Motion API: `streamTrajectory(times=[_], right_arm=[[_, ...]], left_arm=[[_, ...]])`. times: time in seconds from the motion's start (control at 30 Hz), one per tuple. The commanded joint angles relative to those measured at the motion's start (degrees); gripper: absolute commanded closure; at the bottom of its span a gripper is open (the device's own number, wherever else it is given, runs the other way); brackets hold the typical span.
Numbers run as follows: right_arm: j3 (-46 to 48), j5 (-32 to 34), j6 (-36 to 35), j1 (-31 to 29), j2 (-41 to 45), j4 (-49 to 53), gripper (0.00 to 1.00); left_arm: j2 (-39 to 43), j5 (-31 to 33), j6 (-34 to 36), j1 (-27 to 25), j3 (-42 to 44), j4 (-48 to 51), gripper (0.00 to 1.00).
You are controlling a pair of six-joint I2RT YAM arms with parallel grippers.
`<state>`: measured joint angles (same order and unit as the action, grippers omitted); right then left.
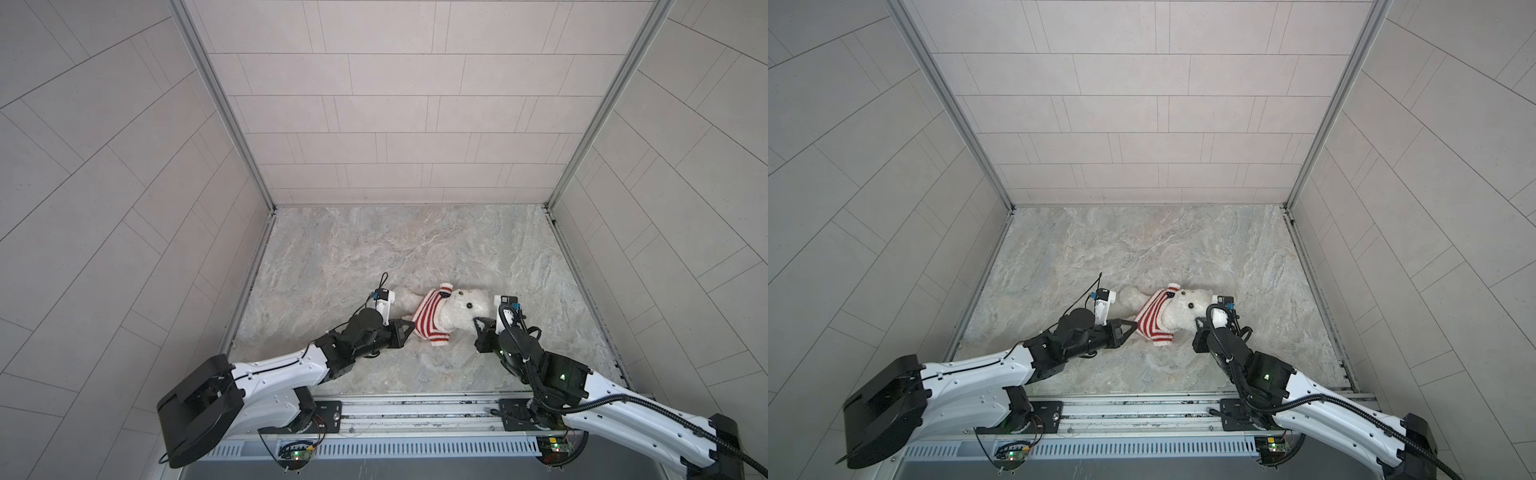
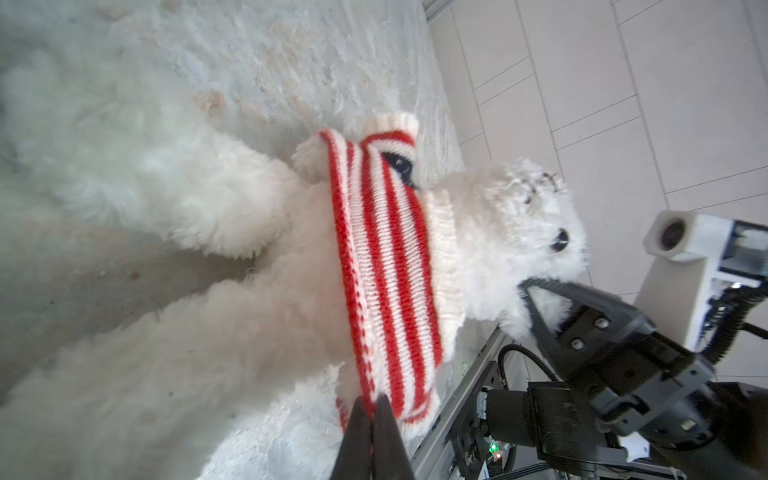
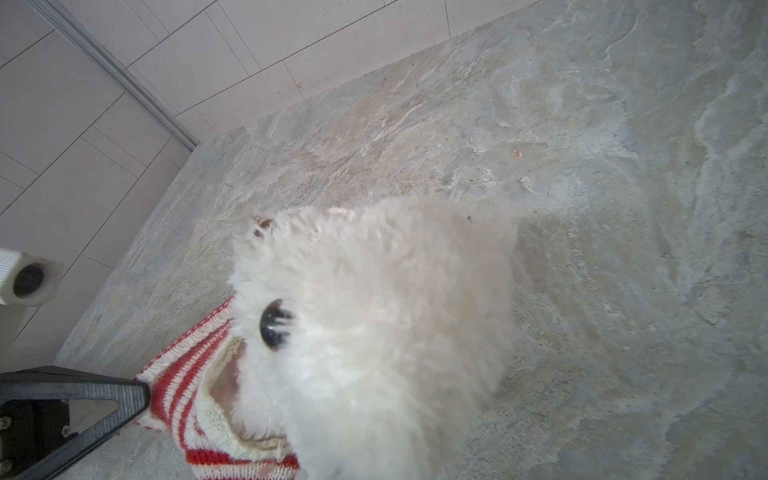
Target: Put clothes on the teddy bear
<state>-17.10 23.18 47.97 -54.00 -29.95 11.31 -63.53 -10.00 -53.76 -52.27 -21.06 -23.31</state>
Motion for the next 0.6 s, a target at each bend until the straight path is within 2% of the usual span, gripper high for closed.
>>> streamTrajectory(times=[0.0, 0.27, 0.57], right_arm=[[-1.8, 1.8, -0.5, 0.2, 1.4, -2.0, 1.0], [-1.6, 2.6, -1.0, 0.2, 3.9, 0.6, 1.0], [-1.8, 5.8, -1.1, 0.2, 9.0, 5.8, 1.0]], left_arm=[[2.2, 1.8, 2.4, 0.1, -2.2, 2.0, 1.0], [2.9, 2.0, -2.3, 3.9, 2.2, -2.3, 1.0], [11.1, 5.7, -3.5, 8.2, 6.2, 5.3, 1.0]])
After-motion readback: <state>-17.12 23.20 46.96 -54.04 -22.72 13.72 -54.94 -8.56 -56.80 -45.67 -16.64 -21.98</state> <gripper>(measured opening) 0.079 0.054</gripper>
